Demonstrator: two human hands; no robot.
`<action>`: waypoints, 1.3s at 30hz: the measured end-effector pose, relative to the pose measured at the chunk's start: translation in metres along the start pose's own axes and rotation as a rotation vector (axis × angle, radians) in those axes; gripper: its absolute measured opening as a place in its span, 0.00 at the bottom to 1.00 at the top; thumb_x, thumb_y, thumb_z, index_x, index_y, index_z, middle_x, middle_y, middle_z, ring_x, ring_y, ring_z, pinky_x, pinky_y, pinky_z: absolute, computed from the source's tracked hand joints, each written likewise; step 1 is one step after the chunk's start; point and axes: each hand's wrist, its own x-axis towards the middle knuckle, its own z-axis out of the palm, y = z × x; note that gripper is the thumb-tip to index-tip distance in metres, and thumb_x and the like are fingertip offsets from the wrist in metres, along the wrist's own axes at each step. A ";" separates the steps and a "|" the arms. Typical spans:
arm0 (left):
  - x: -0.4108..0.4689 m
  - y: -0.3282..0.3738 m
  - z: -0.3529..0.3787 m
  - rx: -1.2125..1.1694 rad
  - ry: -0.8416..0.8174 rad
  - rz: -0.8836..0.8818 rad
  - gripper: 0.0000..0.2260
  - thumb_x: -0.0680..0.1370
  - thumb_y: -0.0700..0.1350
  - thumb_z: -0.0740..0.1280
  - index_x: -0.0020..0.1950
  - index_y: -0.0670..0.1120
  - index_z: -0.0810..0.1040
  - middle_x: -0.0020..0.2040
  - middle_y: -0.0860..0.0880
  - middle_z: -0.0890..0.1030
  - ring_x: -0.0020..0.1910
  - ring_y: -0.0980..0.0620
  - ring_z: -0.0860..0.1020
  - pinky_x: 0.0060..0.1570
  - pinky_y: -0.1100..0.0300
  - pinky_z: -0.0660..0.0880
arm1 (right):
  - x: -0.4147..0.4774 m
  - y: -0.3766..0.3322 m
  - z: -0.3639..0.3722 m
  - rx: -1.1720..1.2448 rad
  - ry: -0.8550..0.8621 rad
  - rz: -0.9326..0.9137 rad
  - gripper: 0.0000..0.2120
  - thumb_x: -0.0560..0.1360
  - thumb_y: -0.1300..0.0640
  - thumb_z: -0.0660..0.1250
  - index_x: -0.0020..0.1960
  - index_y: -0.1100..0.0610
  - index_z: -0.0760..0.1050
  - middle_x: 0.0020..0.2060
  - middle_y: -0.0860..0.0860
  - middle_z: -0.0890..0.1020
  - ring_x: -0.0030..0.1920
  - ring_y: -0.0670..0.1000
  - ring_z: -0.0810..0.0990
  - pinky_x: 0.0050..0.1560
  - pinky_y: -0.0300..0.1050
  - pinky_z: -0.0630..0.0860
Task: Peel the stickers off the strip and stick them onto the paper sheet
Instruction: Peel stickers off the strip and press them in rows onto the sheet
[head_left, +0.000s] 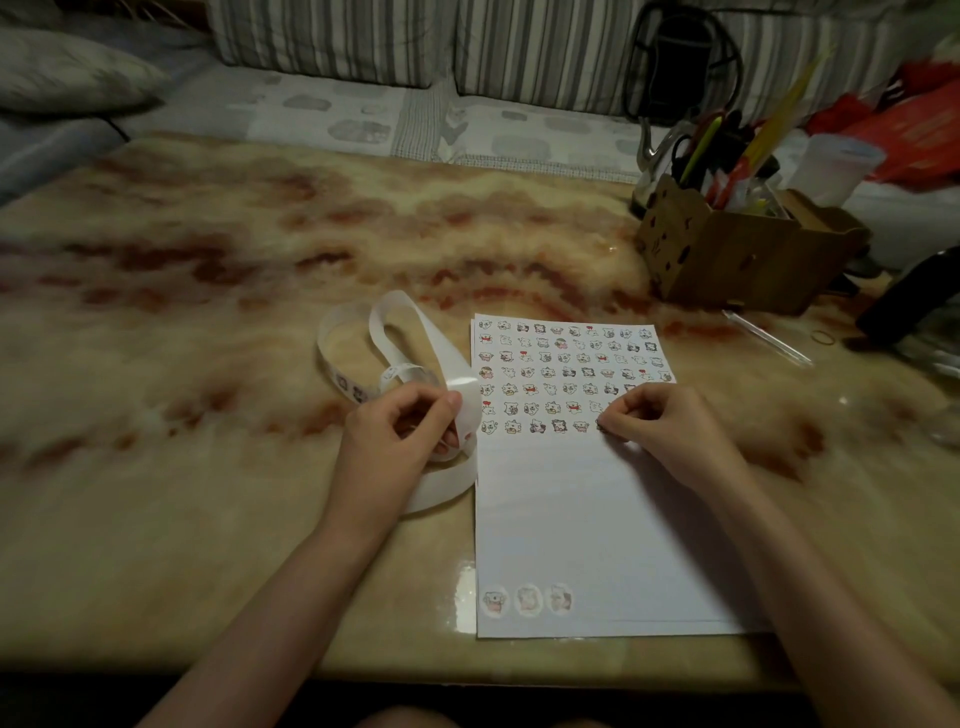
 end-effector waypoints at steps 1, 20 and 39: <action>0.000 0.000 0.000 0.001 0.000 0.001 0.07 0.76 0.41 0.68 0.38 0.41 0.81 0.29 0.54 0.80 0.30 0.60 0.77 0.36 0.69 0.73 | 0.001 0.001 0.000 0.000 -0.004 -0.004 0.04 0.69 0.59 0.73 0.36 0.57 0.80 0.29 0.50 0.82 0.30 0.45 0.75 0.38 0.43 0.70; 0.000 0.000 0.000 -0.083 -0.003 -0.036 0.06 0.77 0.39 0.66 0.43 0.38 0.80 0.29 0.52 0.80 0.27 0.58 0.78 0.32 0.68 0.75 | 0.011 0.014 0.000 -0.025 0.024 -0.044 0.09 0.70 0.55 0.75 0.40 0.54 0.74 0.26 0.45 0.71 0.29 0.45 0.68 0.34 0.44 0.64; 0.001 -0.001 -0.002 -0.068 0.062 -0.033 0.05 0.78 0.44 0.65 0.43 0.45 0.79 0.33 0.50 0.83 0.27 0.48 0.78 0.29 0.63 0.74 | 0.006 0.010 -0.005 -0.010 -0.043 -0.046 0.09 0.70 0.59 0.75 0.44 0.57 0.75 0.27 0.47 0.72 0.29 0.45 0.68 0.33 0.41 0.64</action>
